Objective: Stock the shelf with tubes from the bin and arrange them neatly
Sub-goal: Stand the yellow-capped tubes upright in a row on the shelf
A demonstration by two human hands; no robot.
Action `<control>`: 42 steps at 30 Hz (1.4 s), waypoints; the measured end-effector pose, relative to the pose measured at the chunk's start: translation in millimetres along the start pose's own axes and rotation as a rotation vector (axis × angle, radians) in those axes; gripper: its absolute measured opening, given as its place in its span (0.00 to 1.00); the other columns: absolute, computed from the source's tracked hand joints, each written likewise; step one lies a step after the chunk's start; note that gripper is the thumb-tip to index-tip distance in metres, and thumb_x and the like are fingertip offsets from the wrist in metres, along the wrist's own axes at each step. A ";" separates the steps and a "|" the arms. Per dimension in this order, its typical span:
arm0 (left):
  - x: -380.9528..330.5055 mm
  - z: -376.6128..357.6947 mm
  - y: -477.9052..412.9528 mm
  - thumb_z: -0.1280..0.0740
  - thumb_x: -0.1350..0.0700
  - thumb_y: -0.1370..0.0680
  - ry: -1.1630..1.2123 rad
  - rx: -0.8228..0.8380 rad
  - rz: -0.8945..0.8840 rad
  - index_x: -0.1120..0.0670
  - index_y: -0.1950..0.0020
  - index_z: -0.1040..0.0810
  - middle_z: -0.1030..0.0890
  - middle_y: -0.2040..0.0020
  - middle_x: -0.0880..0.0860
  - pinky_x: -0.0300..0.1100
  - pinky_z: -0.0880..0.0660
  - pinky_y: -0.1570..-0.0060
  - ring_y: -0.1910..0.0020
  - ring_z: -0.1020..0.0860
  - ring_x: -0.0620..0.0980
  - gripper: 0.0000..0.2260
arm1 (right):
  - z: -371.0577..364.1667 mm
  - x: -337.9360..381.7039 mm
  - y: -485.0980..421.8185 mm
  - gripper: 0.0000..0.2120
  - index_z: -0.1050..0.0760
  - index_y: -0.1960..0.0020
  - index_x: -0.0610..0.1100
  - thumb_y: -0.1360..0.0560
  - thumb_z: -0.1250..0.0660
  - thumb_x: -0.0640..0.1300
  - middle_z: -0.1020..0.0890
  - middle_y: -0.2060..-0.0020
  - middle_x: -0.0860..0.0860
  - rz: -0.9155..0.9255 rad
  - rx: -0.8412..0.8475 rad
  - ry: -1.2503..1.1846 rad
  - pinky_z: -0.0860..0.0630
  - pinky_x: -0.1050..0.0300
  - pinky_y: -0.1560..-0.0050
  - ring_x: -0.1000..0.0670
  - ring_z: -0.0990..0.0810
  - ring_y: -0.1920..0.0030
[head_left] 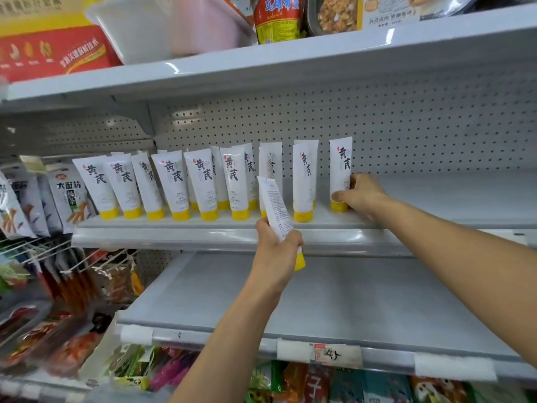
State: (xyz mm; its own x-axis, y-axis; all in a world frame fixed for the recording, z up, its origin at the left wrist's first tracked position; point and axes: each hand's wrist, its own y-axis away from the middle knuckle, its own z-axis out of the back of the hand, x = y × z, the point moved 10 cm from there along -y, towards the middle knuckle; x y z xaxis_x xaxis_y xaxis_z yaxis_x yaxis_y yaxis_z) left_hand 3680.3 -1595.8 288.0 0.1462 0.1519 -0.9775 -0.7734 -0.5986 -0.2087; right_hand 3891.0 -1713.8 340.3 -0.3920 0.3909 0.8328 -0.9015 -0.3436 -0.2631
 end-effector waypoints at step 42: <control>-24.6 -3.6 1.9 0.36 0.49 0.21 -0.446 0.100 -0.232 0.48 0.40 0.26 0.21 0.48 0.44 0.37 0.26 0.51 0.54 0.23 0.38 0.11 | 14.7 54.8 89.8 0.14 0.21 0.46 0.45 0.31 0.25 0.39 0.15 0.54 0.51 0.229 0.200 -0.048 0.21 0.57 0.49 0.52 0.16 0.53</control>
State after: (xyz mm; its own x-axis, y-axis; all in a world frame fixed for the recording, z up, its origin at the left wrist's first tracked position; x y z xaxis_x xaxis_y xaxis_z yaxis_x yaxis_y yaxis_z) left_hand 3677.5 -1603.5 311.5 0.0600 0.6058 -0.7934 -0.8105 -0.4344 -0.3930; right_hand 3791.3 -1735.8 369.5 -0.5679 0.2447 0.7859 -0.7346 -0.5814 -0.3498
